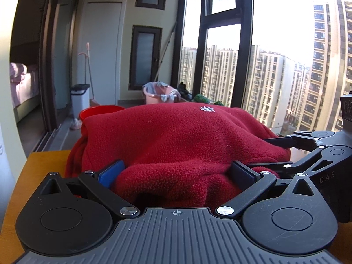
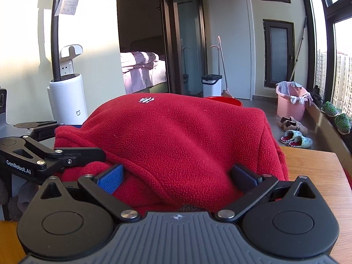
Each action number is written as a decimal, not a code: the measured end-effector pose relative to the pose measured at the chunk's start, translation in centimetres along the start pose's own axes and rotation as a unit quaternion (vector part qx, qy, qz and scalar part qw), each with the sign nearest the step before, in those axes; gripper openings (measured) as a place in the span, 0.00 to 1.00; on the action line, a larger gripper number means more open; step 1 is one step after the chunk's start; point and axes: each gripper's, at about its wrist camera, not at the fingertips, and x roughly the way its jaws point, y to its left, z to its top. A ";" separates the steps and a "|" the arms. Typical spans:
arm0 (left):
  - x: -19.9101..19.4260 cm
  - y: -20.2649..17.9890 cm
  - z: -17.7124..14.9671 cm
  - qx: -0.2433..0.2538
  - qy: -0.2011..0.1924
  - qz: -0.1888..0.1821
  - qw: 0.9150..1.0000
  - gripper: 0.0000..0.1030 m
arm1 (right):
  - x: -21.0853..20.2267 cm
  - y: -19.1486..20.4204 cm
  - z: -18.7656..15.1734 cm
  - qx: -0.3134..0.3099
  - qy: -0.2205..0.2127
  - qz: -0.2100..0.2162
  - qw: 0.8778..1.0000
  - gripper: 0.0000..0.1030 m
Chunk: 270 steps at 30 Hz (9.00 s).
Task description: Fold clothes
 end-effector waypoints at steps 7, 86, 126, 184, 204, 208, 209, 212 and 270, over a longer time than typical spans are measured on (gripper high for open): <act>-0.5 -0.4 -0.1 0.019 0.014 0.013 1.000 1.00 | -0.4 0.7 -0.2 0.009 0.017 -0.021 1.000 1.00; 0.4 5.9 -1.5 -0.010 0.171 0.089 0.981 1.00 | 5.1 -1.2 -0.5 0.415 0.004 0.087 0.906 1.00; 1.0 4.4 1.8 -0.021 0.065 -0.011 0.998 1.00 | -6.4 -2.5 -0.5 0.163 -0.036 0.091 0.982 0.76; 1.8 5.1 1.8 -0.074 0.033 0.040 0.996 1.00 | 1.7 -2.1 1.8 0.095 -0.026 0.012 0.995 0.97; 1.7 4.4 1.6 -0.112 0.028 0.058 0.992 1.00 | 2.3 -0.5 1.7 0.055 -0.035 -0.036 0.997 1.00; -0.5 4.6 2.7 -0.089 -0.001 0.062 0.994 1.00 | 0.4 1.3 1.9 0.052 -0.061 -0.076 0.994 1.00; -1.3 4.5 3.1 -0.080 -0.017 0.066 0.994 1.00 | -0.1 1.6 1.8 0.047 -0.070 -0.080 0.993 1.00; -3.1 4.0 4.4 -0.044 -0.060 0.070 0.995 0.99 | 0.1 1.9 1.9 0.036 -0.058 -0.092 0.993 1.00; -13.7 -8.6 -6.0 -0.038 -0.032 0.150 0.987 1.00 | -14.5 9.5 -8.5 0.101 -0.066 -0.185 0.975 1.00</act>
